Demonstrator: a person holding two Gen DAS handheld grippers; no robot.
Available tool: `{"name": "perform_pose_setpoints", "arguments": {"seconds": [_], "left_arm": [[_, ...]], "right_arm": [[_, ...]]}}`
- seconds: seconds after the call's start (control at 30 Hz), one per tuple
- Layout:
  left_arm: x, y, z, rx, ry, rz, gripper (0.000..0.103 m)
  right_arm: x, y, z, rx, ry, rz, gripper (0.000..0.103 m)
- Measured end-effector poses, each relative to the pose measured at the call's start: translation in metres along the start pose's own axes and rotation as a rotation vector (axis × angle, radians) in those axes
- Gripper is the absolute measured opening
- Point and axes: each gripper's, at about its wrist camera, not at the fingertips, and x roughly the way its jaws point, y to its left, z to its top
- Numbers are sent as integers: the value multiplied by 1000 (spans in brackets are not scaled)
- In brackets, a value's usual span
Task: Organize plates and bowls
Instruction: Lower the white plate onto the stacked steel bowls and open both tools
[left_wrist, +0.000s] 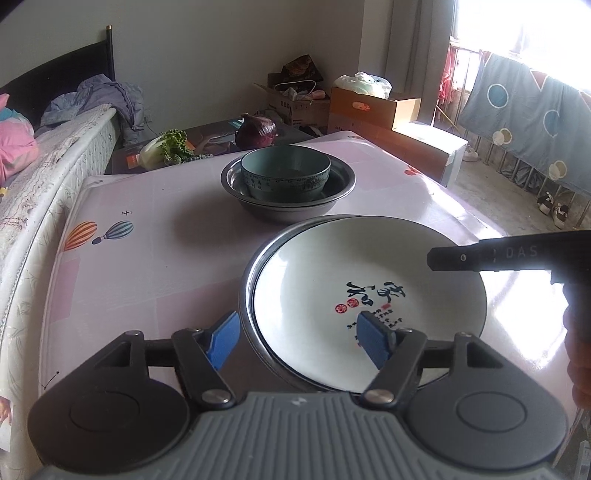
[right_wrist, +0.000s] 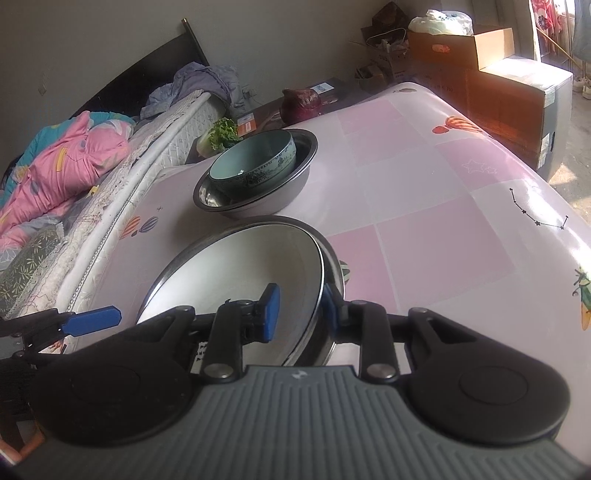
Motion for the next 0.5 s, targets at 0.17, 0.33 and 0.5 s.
{"name": "perform_pose_setpoints", "arguments": {"seconds": [0.17,0.33,0.5], "left_arm": [[3,-3,0,3,21,3,72],[2,-5,0,0,39,16,78],[-1,-5,5,2,65,58,84]], "right_arm": [[-7,-3,2,-5,-27,-16,33],[-19,-9,0,11,-54,-14,38],[-29,-12,-5,42,-53,-2,47]]}}
